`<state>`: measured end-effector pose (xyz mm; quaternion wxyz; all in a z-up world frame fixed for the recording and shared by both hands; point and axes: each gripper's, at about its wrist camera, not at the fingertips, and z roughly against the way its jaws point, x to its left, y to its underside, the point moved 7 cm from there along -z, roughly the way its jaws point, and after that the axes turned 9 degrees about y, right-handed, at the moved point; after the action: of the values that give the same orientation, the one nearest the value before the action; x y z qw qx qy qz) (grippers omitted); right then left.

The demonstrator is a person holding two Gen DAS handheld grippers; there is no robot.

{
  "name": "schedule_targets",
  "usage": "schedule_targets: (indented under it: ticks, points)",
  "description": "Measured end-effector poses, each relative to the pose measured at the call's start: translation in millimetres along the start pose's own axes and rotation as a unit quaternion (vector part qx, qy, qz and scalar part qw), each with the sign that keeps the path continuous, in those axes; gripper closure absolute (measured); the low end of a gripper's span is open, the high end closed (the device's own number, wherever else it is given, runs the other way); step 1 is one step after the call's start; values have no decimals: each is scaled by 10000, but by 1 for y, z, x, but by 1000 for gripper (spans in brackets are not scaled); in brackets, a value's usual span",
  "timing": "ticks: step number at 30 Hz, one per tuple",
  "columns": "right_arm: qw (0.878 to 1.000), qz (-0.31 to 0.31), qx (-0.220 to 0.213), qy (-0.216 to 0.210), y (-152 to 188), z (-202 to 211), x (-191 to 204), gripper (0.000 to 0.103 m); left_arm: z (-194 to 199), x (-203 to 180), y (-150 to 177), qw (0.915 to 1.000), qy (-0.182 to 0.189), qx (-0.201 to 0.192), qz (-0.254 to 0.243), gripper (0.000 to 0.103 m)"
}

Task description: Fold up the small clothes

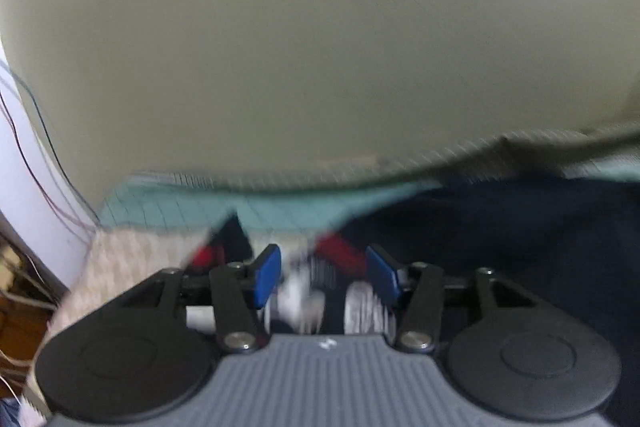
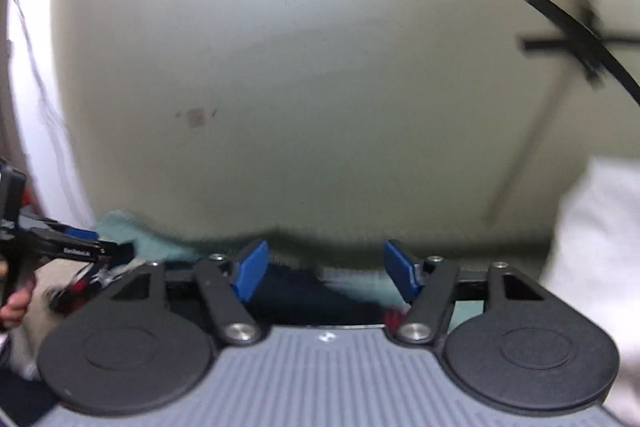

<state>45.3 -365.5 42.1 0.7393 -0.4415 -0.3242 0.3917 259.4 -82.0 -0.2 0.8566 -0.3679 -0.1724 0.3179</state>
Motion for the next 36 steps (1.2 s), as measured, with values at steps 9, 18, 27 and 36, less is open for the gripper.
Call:
schedule_targets:
  ticks: [9,18,27,36]
  points:
    - [9836,-993,817,-1267,130,143,-23,29,129,19,106,9914,1085,-465,572,12]
    - [9784,-169,1010,-1795,163,206,24,17,173,3,166,9903,1319,-245,374,3]
    - [9712,300,1529,-1801,174,164,62,103,124,-22,182,9798,1870,347,612,66]
    - [9447,-1308,693,-2925,100,246,45,102,267,-23,134,9518,2783,-1016,792,90]
